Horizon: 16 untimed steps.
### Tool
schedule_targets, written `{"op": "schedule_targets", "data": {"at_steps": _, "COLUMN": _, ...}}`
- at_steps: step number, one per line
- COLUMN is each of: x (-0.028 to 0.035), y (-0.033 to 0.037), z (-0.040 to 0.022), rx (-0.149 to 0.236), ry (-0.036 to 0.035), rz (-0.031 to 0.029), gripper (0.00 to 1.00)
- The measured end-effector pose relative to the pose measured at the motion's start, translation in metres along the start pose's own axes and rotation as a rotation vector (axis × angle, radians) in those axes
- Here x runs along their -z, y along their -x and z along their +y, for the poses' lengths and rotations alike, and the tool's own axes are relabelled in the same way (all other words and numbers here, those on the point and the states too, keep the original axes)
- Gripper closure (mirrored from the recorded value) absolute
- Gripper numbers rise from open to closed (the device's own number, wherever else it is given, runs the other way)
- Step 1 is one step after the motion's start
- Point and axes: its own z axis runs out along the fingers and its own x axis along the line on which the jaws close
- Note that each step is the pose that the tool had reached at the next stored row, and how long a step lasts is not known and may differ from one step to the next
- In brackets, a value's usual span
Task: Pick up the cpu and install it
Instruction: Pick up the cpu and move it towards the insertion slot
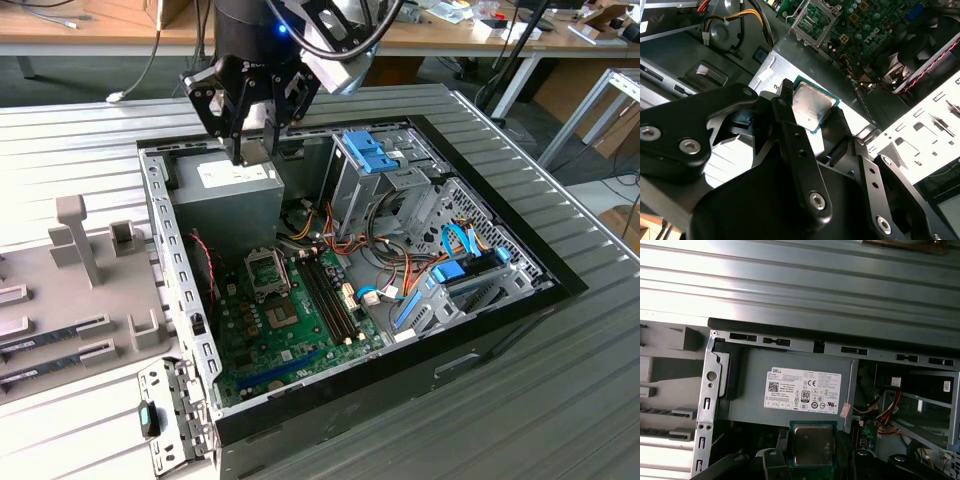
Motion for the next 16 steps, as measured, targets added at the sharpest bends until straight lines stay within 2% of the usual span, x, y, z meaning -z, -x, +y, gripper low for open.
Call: {"op": "schedule_targets", "data": {"at_steps": 16, "x": -0.0134, "y": 0.0038, "z": -0.0007, "rx": 0.000, "ry": 0.0000, "rz": 0.0000, "gripper": 0.53}}
